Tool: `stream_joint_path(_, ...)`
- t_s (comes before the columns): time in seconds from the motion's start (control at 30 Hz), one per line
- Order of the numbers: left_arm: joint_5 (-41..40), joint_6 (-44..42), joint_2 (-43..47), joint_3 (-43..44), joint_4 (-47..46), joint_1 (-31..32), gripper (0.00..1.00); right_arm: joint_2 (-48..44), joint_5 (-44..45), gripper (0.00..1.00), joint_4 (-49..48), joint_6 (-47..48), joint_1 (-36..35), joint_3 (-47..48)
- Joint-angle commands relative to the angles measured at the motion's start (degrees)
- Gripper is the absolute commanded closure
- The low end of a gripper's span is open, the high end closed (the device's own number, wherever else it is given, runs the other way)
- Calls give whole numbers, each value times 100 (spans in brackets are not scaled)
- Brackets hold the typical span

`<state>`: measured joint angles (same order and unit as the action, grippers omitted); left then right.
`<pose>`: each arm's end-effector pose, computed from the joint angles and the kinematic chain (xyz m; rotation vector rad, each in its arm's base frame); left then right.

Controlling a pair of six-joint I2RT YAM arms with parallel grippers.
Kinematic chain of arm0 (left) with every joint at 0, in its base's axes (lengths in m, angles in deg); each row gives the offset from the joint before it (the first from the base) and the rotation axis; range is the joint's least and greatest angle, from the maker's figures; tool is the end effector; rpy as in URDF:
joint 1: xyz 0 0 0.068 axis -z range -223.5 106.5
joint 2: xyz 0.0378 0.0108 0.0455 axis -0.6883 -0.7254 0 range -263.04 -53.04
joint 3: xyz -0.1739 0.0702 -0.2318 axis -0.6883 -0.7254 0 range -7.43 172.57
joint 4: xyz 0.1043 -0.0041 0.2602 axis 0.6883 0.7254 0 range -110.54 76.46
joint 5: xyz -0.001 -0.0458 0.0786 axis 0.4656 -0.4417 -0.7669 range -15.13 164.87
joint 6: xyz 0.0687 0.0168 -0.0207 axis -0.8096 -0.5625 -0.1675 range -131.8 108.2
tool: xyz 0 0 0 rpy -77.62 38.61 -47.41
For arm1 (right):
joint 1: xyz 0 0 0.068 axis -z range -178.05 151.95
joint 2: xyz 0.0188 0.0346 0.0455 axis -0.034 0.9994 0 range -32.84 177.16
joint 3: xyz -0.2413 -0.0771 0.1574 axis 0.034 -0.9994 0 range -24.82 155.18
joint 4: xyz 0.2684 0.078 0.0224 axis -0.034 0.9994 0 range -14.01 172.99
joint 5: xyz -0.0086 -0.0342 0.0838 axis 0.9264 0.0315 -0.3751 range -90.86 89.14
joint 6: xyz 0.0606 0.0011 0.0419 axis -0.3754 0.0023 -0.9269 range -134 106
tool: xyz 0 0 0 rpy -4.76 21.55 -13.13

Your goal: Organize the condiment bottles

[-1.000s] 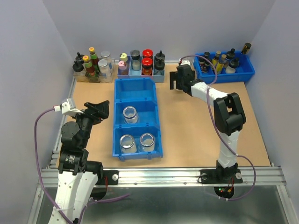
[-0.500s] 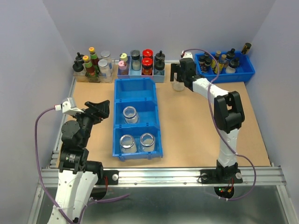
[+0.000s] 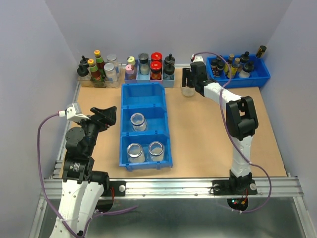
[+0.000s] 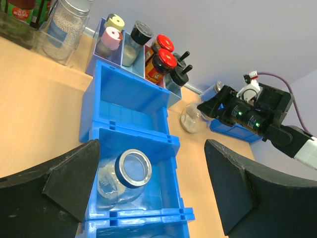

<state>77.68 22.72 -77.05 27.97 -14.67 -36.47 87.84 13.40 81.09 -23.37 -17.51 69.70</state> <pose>0.1366 -0.0199 0.3558 -0.3181 1.4718 -0.6223 0.5206 0.1678 0.2306 -0.0373 2.0977 0.0395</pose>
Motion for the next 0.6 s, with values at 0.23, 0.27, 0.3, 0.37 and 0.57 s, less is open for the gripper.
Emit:
stream_joint_path(0.23,62,-77,195,178,-183,0,3,-2099,-1160,99,-395,866,39,-1531)
stream_joint_path(0.27,71,-69,195,178,-183,0,3,-2319,-1319,100,-405,875,39,-1846)
stream_joint_path(0.3,71,-60,195,169,-183,0,3,-2695,-1851,100,-440,1127,39,-2006)
stream_joint_path(0.37,79,-60,212,161,-191,0,3,-3102,-2426,100,-466,1331,30,-2444)
stream_joint_path(0.57,97,-25,283,125,-183,0,3,-4086,-4457,100,-677,2096,-48,-3193)
